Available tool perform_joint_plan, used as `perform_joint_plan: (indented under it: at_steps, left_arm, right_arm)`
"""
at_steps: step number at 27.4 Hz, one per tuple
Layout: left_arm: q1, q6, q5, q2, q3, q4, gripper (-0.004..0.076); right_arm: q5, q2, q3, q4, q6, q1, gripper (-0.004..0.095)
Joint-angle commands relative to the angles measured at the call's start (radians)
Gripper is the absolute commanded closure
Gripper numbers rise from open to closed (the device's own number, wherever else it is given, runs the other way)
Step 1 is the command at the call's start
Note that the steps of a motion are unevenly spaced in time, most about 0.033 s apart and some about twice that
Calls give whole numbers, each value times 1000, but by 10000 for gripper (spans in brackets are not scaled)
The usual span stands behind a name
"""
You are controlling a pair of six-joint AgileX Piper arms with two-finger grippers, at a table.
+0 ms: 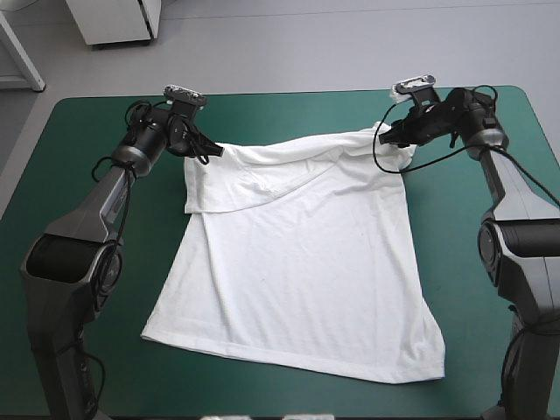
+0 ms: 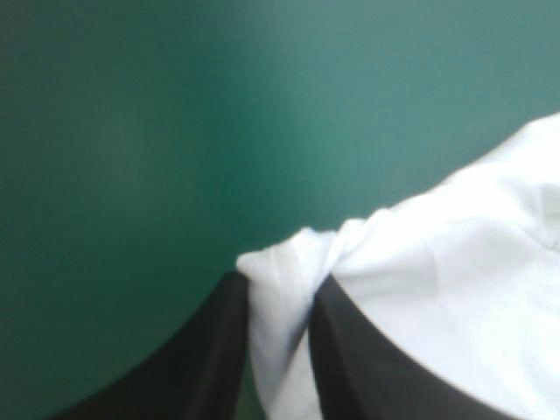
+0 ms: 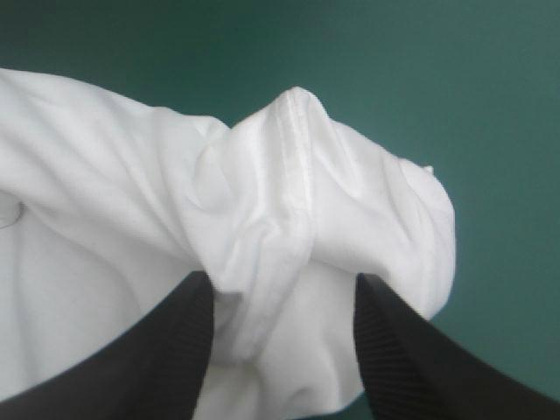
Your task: Fold the cloth
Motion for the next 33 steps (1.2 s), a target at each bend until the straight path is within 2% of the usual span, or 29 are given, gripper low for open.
perform_joint_plan:
  at_steps: [1, 2, 4, 7, 10, 15, 20, 23, 29, 33]
  left_arm:
    - [1, 19, 33, -94, -61, -31, 324]
    - [1, 23, 62, -109, -66, -33, 276]
    - [1, 33, 138, -144, -73, -39, 244]
    - [1, 33, 293, -218, -73, -41, 246]
    - [1, 29, 383, -304, -69, -57, 252]
    - [1, 29, 384, -477, 21, -75, 251]
    - [1, 23, 453, -639, 238, -91, 251]
    - [1, 25, 450, -723, 387, -121, 251]
    - [1, 24, 474, -837, 638, -147, 251]
    - [1, 25, 445, -868, 862, -167, 251]
  right_arm:
    - [12, -123, -29, 31, -14, -22, 321]
    - [32, -139, -29, 31, -14, -24, 323]
    - [73, -170, -29, 31, -14, -26, 327]
    - [139, -236, -24, 33, -1, -31, 327]
    - [188, -319, 15, 28, 23, -31, 327]
    - [243, -524, 178, 9, 79, -31, 327]
    - [309, -707, 377, 14, 120, -23, 331]
    - [385, -783, 461, 7, 136, 11, 332]
    - [393, -880, 551, -25, 213, 119, 331]
    - [393, -900, 670, -67, 246, 130, 331]
